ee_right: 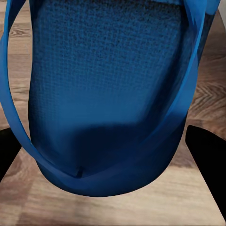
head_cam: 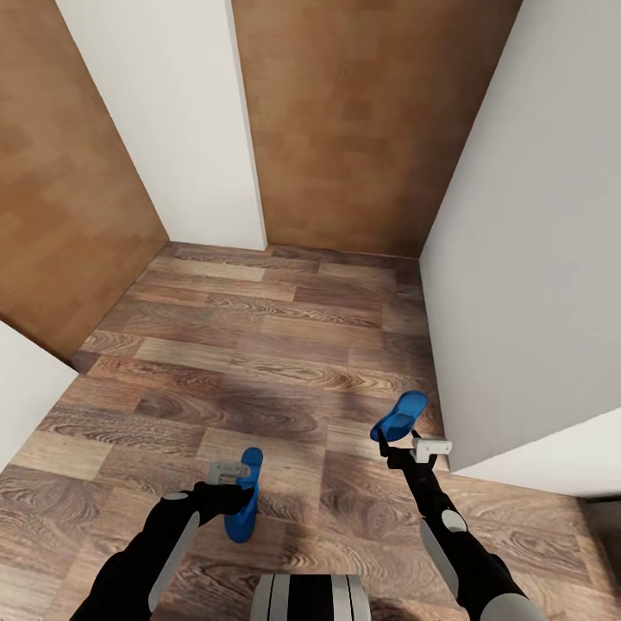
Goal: In the bedroom, move the book from the bed onto either nightstand, and place the two sandals side by side next to the bed.
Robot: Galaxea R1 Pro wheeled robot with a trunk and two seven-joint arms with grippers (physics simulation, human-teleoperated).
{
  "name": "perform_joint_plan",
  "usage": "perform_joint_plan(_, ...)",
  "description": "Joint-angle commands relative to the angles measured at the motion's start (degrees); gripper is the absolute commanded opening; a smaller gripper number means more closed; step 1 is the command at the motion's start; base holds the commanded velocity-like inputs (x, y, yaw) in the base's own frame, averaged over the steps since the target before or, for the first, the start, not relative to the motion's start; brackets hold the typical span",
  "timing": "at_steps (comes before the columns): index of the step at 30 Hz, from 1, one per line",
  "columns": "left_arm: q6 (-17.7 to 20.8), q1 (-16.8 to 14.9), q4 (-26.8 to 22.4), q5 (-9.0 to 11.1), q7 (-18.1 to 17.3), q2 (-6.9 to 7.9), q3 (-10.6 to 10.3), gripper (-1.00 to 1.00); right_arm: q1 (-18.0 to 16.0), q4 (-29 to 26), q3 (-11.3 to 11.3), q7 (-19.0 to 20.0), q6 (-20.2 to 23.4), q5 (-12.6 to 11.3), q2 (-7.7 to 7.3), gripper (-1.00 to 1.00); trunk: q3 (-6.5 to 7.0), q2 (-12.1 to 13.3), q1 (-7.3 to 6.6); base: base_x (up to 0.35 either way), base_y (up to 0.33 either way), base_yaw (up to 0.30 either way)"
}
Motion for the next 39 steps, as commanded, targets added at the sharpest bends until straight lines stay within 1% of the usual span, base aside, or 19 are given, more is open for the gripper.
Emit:
perform_joint_plan(1, 0.27, -0.02, -0.06, 0.48, 0.12, 0.05, -0.08, 1.00, -0.03, 0.06, 0.19, 0.27, -0.21, -0.60, -0.05, -1.00, -0.04, -0.01, -0.01, 0.000, 0.000, 0.000)
perform_joint_plan(6, 0.27, -0.02, -0.10, 0.68, 0.09, -0.05, -0.07, 1.00, -0.03, 0.09, 0.19, 0.27, -0.21, -0.61, -0.01, -1.00, -0.04, -0.01, -0.01, 0.000, 0.000, 0.000)
perform_joint_plan(9, 0.27, -0.02, -0.15, 0.81, 0.15, -0.38, -0.12, 1.00, -0.03, 0.09, 0.19, 0.27, -0.21, -0.25, 0.03, -1.00, -0.04, -0.01, -0.01, 0.000, 0.000, 0.000)
perform_joint_plan(12, 0.27, -0.02, -0.13, 0.76, 0.17, -1.50, -0.12, 1.00, -0.03, 0.05, 0.19, 0.27, -0.21, 0.64, 0.03, -1.00, -0.04, -0.01, -0.01, 0.000, 0.000, 0.000)
perform_joint_plan(14, 0.27, -0.02, -0.08, 0.72, 0.17, -1.83, -0.09, 1.00, -0.03, 0.05, 0.19, 0.27, -0.21, 0.85, 0.03, -1.00, -0.26, -0.03, 0.02, 0.000, 0.000, 0.000)
perform_joint_plan(19, 0.27, -0.02, -0.06, 0.69, 0.17, -2.05, -0.15, 1.00, -0.03, 0.05, 0.19, 0.27, -0.21, 0.95, 0.03, -1.00, -1.36, -0.09, 0.14, 0.000, 0.000, 0.000)
perform_joint_plan(26, 0.22, -0.02, -0.05, 0.66, 0.17, -2.07, -0.16, 1.00, -0.03, 0.03, 0.19, 0.27, -0.28, 0.97, 0.04, -1.00, -1.36, -0.09, 0.14, 0.000, 0.000, 0.000)
perform_joint_plan(28, 0.20, -0.02, -0.05, 0.68, 0.17, -2.10, -0.21, 1.00, -0.03, -0.48, 0.24, 0.22, -0.29, 0.99, 0.09, -1.00, -1.36, -0.09, 0.14, 0.000, 0.000, 0.000)
perform_joint_plan(31, 0.19, -0.02, -0.02, 0.69, 0.17, -2.38, -0.23, 1.00, -0.03, -4.25, 0.51, 0.19, -0.46, 1.01, 0.11, -1.00, -1.36, -0.09, 0.14, 0.000, 0.000, 0.000)
perform_joint_plan(34, 0.19, -0.02, 0.02, 0.68, 0.17, -2.47, -0.24, 1.00, -0.03, -7.03, 0.66, 0.18, -2.83, 1.00, 0.12, -1.00, -1.36, -0.09, 0.14, 0.000, 0.000, 0.000)
perform_joint_plan(36, 0.19, -0.02, 0.42, 0.64, 0.17, -2.49, -0.26, 1.00, -0.03, -7.66, 0.69, 0.18, -4.91, 1.00, 0.12, -1.00, -1.36, -0.09, 0.14, 0.000, 0.000, 0.000)
perform_joint_plan(39, -0.17, -0.02, 1.74, 0.60, 0.17, -2.77, -0.32, 1.00, -0.03, -8.10, 0.71, 0.18, -6.36, 1.00, 0.12, -1.00, -1.36, -0.09, 0.14, 0.000, 0.000, 0.000)
